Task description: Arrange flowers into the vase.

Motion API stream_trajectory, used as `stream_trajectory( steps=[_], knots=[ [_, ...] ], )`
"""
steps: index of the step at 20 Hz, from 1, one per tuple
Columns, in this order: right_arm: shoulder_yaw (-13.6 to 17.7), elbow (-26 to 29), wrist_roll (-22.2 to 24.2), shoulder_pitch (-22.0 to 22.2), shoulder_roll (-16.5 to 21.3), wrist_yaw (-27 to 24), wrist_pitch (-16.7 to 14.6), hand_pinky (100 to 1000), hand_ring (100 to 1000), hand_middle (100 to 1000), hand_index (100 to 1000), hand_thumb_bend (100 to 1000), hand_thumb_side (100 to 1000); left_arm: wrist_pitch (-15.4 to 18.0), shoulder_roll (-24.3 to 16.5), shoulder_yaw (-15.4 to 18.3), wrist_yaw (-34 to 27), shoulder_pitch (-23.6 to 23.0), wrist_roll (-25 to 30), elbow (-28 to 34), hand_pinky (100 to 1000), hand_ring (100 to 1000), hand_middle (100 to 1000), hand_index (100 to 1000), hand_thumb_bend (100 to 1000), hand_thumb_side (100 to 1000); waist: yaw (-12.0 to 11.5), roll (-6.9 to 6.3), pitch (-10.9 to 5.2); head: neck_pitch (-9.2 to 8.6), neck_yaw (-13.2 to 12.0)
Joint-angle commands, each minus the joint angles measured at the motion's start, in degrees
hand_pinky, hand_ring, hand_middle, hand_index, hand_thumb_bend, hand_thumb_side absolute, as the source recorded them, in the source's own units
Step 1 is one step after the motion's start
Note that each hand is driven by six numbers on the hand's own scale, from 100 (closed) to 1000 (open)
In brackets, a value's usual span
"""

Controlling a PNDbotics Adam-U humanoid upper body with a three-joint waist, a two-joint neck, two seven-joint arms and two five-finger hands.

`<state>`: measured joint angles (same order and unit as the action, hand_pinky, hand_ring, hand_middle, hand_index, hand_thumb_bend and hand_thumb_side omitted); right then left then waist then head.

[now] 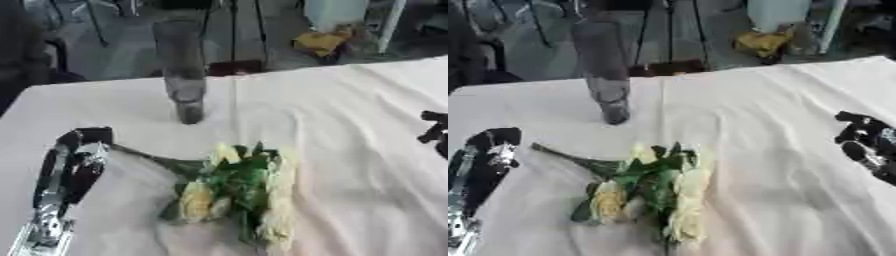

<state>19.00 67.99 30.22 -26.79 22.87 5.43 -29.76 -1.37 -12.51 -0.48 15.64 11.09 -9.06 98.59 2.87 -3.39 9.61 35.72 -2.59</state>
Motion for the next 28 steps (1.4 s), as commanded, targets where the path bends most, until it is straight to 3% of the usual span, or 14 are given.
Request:
stream_trajectory(
  steps=[1,11,15,19,22,23,28],
  knots=[
    [0.09,0.66,-0.01,-0.96,1.11,0.24,-0.16,711,988,486,840,695,720,0.08,-1.23,0.12,0.07,0.69,0.06,0.85,437,727,626,687,334,736,0.10,0.57,0.22,-0.31,-0.11],
    [0.14,0.71,0.05,-0.75,1.27,0.19,-0.08,711,988,486,840,694,720,0.00,-1.43,0.07,0.17,0.80,0.15,0.82,439,728,627,687,333,725,0.14,0.30,0.24,-0.07,-0.01],
    [0.14,0.77,0.09,-0.72,1.26,0.24,-0.04,711,988,486,840,694,721,-0.16,-4.02,-0.63,2.46,2.25,1.28,0.96,450,726,628,689,344,687,0.25,0.23,0.11,-0.02,0.05],
    [0.07,0.78,0.18,-0.64,1.32,0.31,0.00,711,988,486,840,694,721,-0.09,-7.99,-2.17,6.07,5.39,3.35,1.39,493,722,631,701,408,563,0.40,0.06,-0.11,0.16,0.20],
    [0.04,0.79,0.26,-0.67,1.23,0.29,-0.01,711,988,486,840,694,721,-0.42,-9.89,-2.62,9.34,6.46,3.96,1.37,493,722,631,701,408,563,0.51,0.14,-0.10,0.15,0.12],
    [-0.06,0.78,0.35,-0.65,1.19,0.32,-0.01,711,988,486,840,694,722,-0.16,-10.48,-3.23,10.44,7.07,4.31,1.49,539,723,642,719,467,464,0.77,0.03,-0.30,0.36,0.02],
    [-0.03,0.71,0.36,-0.60,1.17,0.29,-0.03,711,988,487,840,695,722,1.13,-14.78,-6.52,15.40,12.48,8.20,-2.09,598,734,664,740,551,356,1.22,0.10,-0.43,0.60,0.12]
  ],
)
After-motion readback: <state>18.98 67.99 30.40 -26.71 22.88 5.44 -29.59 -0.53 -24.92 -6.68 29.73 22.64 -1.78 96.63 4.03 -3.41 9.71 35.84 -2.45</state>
